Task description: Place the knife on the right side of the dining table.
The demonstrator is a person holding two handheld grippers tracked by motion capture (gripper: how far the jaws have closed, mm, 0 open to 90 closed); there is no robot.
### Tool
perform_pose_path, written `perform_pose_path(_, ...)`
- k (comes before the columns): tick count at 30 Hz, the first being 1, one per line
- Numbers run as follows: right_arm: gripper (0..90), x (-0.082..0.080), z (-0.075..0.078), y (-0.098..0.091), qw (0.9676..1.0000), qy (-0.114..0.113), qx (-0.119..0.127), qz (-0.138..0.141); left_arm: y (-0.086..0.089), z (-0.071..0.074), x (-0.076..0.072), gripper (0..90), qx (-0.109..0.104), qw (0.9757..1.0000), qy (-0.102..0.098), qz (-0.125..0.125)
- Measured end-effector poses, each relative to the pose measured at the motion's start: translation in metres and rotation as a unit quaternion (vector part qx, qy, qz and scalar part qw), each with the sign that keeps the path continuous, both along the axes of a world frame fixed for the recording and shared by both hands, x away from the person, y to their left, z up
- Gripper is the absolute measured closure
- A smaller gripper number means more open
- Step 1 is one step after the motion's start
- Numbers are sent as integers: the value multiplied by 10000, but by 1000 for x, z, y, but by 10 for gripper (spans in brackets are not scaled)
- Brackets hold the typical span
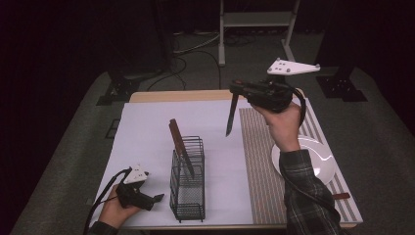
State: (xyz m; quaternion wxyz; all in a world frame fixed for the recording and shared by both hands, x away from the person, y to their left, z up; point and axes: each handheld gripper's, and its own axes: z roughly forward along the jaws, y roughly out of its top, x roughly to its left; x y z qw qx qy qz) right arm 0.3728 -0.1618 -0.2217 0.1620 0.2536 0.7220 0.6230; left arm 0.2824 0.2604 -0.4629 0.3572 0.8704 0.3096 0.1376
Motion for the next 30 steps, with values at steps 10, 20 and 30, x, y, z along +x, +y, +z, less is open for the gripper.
perform_pose_path(10,782,13,-20,-33,9982,95,-85,-585,0,0,0,0,-5,10000,-3,1)
perform_pose_path(20,783,27,-45,-59,9935,209,-69,-1120,0,0,0,0,-9,10000,-11,5)
perform_pose_path(30,783,43,-78,-67,9842,267,-230,-1733,0,0,0,0,-9,10000,-14,4)
